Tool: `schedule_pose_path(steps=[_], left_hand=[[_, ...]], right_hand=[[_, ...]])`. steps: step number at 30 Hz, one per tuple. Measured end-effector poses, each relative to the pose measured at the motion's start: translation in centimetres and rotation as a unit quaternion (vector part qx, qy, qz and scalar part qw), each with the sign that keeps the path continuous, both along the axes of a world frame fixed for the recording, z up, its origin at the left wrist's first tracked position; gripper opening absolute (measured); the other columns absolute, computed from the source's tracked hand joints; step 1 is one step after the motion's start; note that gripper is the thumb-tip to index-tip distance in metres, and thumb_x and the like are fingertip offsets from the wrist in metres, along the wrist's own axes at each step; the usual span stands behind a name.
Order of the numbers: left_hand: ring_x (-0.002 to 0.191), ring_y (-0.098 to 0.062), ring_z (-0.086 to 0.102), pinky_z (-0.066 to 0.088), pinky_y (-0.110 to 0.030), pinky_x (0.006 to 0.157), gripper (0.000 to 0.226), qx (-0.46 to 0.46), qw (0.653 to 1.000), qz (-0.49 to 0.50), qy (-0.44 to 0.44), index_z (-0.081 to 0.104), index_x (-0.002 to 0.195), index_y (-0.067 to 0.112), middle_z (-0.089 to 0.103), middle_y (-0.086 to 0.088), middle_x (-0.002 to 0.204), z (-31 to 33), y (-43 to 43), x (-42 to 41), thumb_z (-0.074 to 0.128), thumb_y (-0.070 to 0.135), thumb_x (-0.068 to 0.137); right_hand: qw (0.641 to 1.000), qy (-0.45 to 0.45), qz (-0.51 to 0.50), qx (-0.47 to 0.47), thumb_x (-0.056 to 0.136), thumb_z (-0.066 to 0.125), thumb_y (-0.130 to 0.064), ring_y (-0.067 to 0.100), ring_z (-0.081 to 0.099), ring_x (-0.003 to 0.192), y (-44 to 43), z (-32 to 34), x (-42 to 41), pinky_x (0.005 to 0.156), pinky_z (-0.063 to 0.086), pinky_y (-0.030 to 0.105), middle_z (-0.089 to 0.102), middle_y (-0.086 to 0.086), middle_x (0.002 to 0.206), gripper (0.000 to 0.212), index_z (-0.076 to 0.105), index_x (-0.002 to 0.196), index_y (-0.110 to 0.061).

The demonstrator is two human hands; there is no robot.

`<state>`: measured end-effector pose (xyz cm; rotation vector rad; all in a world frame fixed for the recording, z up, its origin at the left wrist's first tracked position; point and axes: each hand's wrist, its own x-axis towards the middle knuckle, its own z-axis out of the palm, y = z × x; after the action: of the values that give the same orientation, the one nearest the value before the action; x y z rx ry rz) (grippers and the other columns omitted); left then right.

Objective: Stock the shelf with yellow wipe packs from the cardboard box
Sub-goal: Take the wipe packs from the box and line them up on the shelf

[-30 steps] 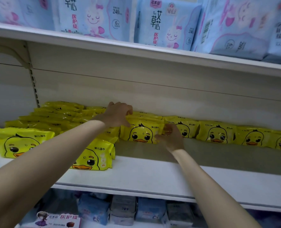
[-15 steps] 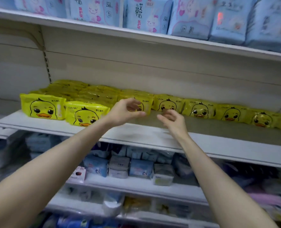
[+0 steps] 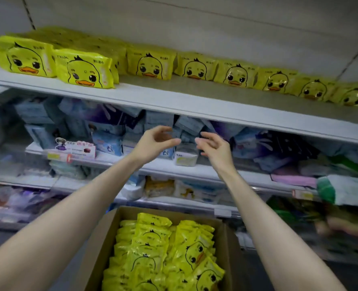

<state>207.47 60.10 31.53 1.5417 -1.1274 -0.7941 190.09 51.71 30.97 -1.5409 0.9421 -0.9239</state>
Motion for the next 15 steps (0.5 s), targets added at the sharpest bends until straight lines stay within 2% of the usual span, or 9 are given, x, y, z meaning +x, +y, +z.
schedule_pose_path(steps=[3, 5, 7, 9, 12, 15], left_hand=[[0.094, -0.011, 0.061, 0.050, -0.012, 0.073, 0.051, 0.038, 0.999, 0.004, 0.037, 0.053, 0.126, 0.010, 0.064, -0.008, 0.109, -4.0, 0.9, -1.7, 0.073, 0.022, 0.081], [0.092, -0.015, 0.061, 0.050, -0.016, 0.073, 0.046, 0.060, 0.996, 0.012, 0.067, 0.055, 0.120, 0.008, 0.065, -0.017, 0.109, -6.6, 1.6, -2.3, 0.074, 0.017, 0.079], [0.091, -0.016, 0.062, 0.051, -0.019, 0.076, 0.041, 0.089, 0.992, 0.010, 0.087, 0.056, 0.115, 0.007, 0.066, -0.020, 0.109, -9.3, 2.4, -2.9, 0.074, 0.012, 0.078], [0.087, -0.009, 0.063, 0.050, -0.013, 0.075, 0.040, 0.115, 0.988, 0.014, 0.098, 0.057, 0.115, 0.002, 0.066, -0.016, 0.109, -11.9, 3.3, -3.5, 0.072, 0.008, 0.079], [0.078, 0.001, 0.058, 0.045, -0.003, 0.066, 0.040, 0.170, 0.980, 0.028, 0.096, 0.056, 0.117, 0.010, 0.065, 0.001, 0.094, -15.3, 4.9, -4.6, 0.073, 0.016, 0.080], [0.078, -0.005, 0.059, 0.046, -0.010, 0.065, 0.040, 0.224, 0.966, 0.038, 0.120, 0.056, 0.115, 0.011, 0.065, 0.003, 0.088, -19.0, 6.5, -5.3, 0.073, 0.018, 0.080]], right_hand=[[0.999, 0.025, -0.002, 0.038, 0.086, 0.067, -0.014, 0.010, 0.063, 0.082, 1.1, -3.6, -1.5, 0.068, 0.050, 0.017, 0.066, 0.003, 0.094, 0.034, 0.058, 0.118, -0.004], [0.997, 0.034, -0.008, 0.063, 0.086, 0.066, -0.011, 0.009, 0.063, 0.080, 1.7, -6.1, -2.5, 0.069, 0.049, 0.016, 0.066, 0.007, 0.095, 0.035, 0.057, 0.118, -0.002], [0.995, 0.041, -0.014, 0.089, 0.085, 0.067, -0.009, -0.001, 0.063, 0.070, 2.3, -8.8, -3.4, 0.065, 0.048, 0.012, 0.066, 0.006, 0.089, 0.030, 0.059, 0.113, -0.004], [0.992, 0.053, -0.015, 0.116, 0.084, 0.068, -0.008, -0.004, 0.063, 0.066, 3.0, -11.6, -4.2, 0.065, 0.046, 0.013, 0.066, 0.008, 0.088, 0.026, 0.059, 0.108, -0.009], [0.983, 0.084, -0.012, 0.164, 0.084, 0.068, -0.009, 0.002, 0.063, 0.072, 4.4, -15.9, -5.2, 0.070, 0.047, 0.014, 0.066, 0.012, 0.094, 0.024, 0.059, 0.106, -0.011], [0.972, 0.117, -0.019, 0.201, 0.084, 0.068, -0.011, -0.002, 0.063, 0.070, 6.3, -19.4, -6.2, 0.066, 0.047, 0.011, 0.067, 0.010, 0.094, 0.029, 0.060, 0.112, -0.006]])
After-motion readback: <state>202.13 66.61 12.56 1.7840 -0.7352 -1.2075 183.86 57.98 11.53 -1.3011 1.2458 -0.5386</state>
